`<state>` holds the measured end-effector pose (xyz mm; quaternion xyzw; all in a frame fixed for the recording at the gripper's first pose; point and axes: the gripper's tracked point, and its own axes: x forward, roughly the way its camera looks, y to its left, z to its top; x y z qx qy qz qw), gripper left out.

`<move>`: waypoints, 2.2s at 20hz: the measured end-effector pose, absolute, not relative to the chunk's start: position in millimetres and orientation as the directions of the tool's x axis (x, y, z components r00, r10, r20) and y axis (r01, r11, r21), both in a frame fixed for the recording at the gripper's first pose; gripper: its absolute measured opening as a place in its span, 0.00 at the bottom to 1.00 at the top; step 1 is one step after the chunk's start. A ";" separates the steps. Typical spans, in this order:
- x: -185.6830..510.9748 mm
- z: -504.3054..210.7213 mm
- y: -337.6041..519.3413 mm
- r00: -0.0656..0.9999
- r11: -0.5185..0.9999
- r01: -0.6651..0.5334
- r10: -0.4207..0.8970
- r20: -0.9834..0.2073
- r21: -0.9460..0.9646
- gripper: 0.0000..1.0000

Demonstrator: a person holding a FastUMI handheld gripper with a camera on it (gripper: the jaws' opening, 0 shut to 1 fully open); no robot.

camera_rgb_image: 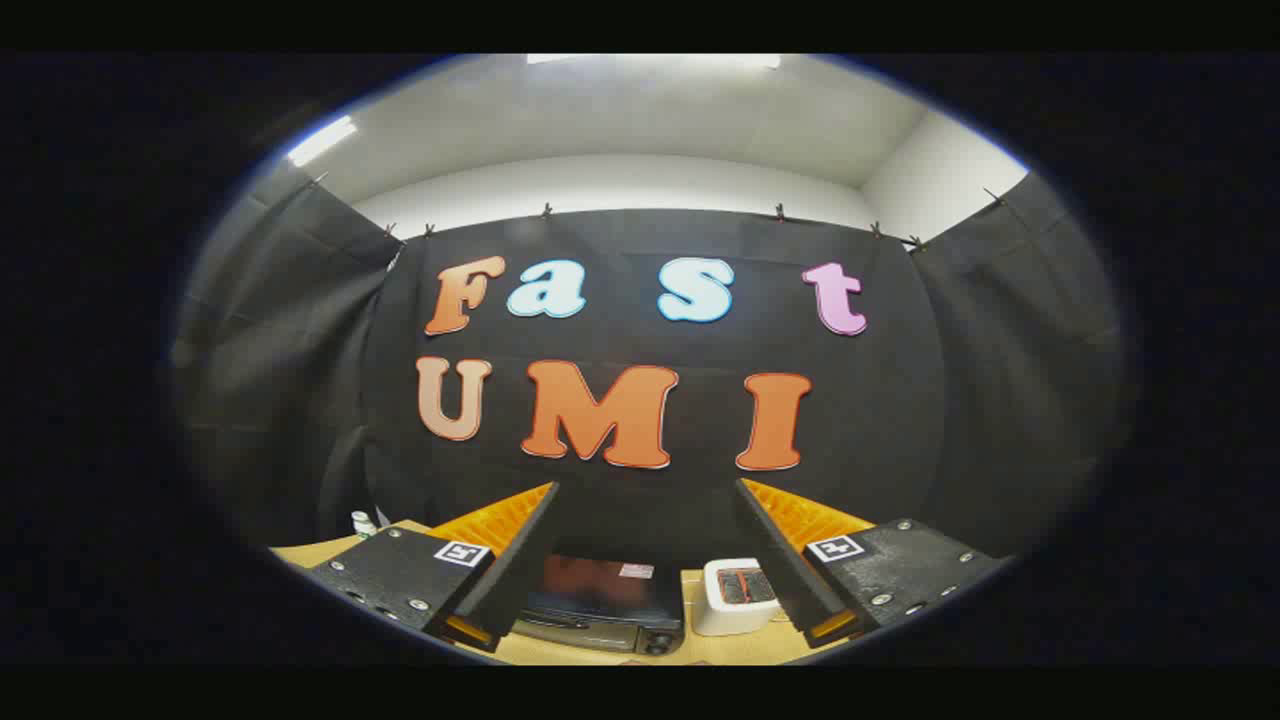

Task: Open the toaster oven, put the food inside, and close the toaster oven door.

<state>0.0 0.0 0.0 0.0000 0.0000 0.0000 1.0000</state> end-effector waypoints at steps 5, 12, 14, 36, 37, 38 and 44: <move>5.0 5.5 24.1 1.000 0.999 -0.028 0.028 -0.003 0.032 0.99; 9.8 -1.2 32.0 0.999 0.998 -0.042 0.043 -0.023 0.055 1.00; 10.2 -1.2 31.9 0.999 0.997 -0.044 0.045 -0.024 0.057 1.00; 10.4 -3.2 33.7 0.996 0.995 -0.077 0.079 -0.033 0.068 1.00; 10.7 -3.4 34.1 0.996 0.995 -0.076 0.079 -0.035 0.067 1.00; 11.0 -3.7 33.6 0.996 0.995 -0.077 0.079 -0.035 0.068 1.00; 12.1 -7.9 37.0 0.995 0.994 -0.084 0.087 -0.042 0.075 1.00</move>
